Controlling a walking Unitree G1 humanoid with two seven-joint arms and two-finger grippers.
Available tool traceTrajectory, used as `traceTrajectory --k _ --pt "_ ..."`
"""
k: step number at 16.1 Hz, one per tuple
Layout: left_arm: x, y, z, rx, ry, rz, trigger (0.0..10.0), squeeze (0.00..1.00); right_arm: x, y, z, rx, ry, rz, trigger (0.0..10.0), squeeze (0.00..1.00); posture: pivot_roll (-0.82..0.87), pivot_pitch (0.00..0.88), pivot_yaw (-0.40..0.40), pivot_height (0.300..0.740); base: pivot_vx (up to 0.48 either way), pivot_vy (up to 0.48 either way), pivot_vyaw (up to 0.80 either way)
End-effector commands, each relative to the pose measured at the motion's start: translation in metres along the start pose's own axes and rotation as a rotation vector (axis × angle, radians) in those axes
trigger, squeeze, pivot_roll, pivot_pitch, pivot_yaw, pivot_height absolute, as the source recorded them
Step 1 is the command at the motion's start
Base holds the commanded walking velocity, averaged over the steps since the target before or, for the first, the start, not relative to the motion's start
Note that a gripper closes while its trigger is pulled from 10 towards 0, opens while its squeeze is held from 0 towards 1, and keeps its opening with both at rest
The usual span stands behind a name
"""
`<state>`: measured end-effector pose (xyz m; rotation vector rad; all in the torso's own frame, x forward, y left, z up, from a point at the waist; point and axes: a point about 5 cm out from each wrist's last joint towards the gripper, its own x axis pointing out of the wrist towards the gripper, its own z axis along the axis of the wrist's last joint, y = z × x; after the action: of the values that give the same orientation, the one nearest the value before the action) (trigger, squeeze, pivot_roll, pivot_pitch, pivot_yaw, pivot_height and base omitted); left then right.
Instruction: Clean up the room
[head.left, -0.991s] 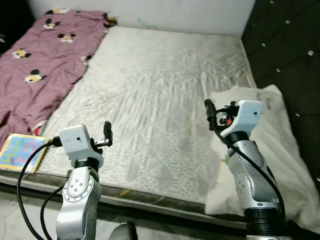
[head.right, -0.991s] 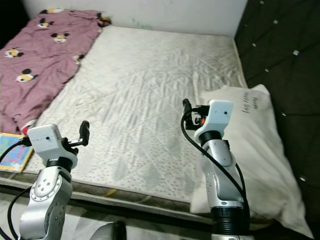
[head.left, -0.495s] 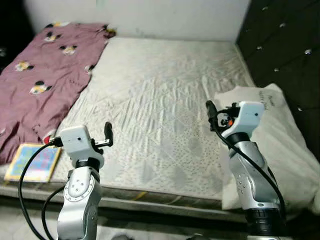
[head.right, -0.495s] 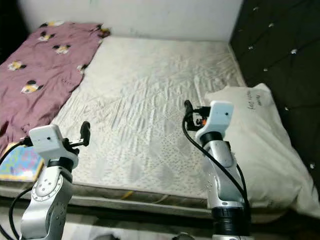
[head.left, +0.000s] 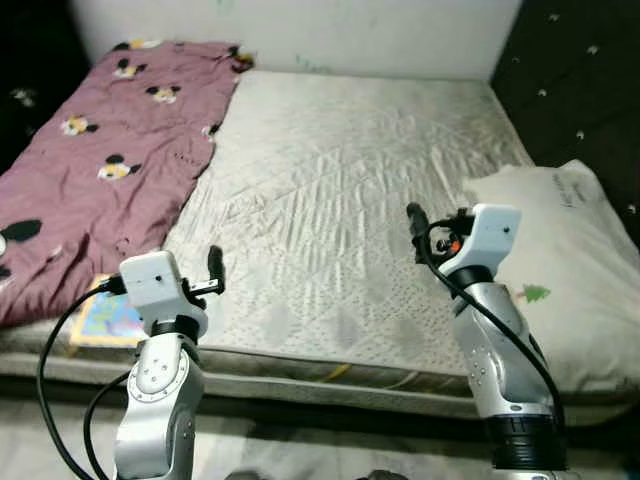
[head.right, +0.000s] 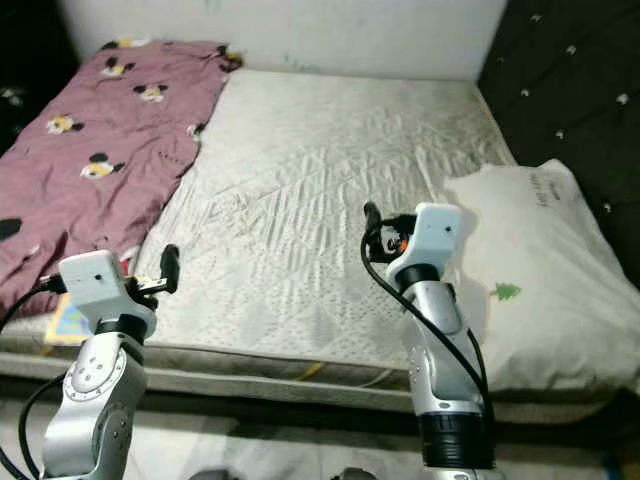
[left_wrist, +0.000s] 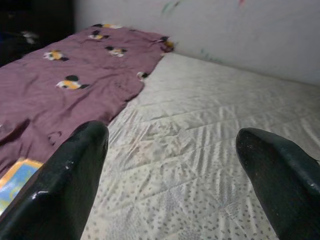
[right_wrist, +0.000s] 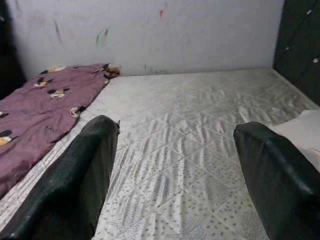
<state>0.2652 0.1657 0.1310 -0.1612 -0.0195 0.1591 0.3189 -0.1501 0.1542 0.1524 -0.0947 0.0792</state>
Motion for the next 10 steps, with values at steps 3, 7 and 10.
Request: traceTrajectory --k 3,7,10 --pt "-0.0014 0.0004 0.0028 -0.017 -0.018 -0.028 10.0 0.00 0.0014 0.0062 0.0034 0.000 -0.013 0.021 10.0 0.00 0.02 0.116 -0.013 0.740 0.000 0.112 0.00" --pt "-0.0032 -0.0014 0.0042 -0.024 -0.030 -0.064 10.0 0.00 0.0013 0.0053 0.0019 -0.004 -0.001 0.021 10.0 0.00 0.01 0.116 -0.014 0.740 0.000 0.000 0.00" --pt "-0.0035 -0.0029 0.0054 -0.036 -0.038 -0.082 10.0 0.00 0.0014 0.0055 0.0015 -0.007 -0.001 0.019 10.0 0.00 0.01 0.114 -0.012 0.740 0.087 0.000 -0.30"
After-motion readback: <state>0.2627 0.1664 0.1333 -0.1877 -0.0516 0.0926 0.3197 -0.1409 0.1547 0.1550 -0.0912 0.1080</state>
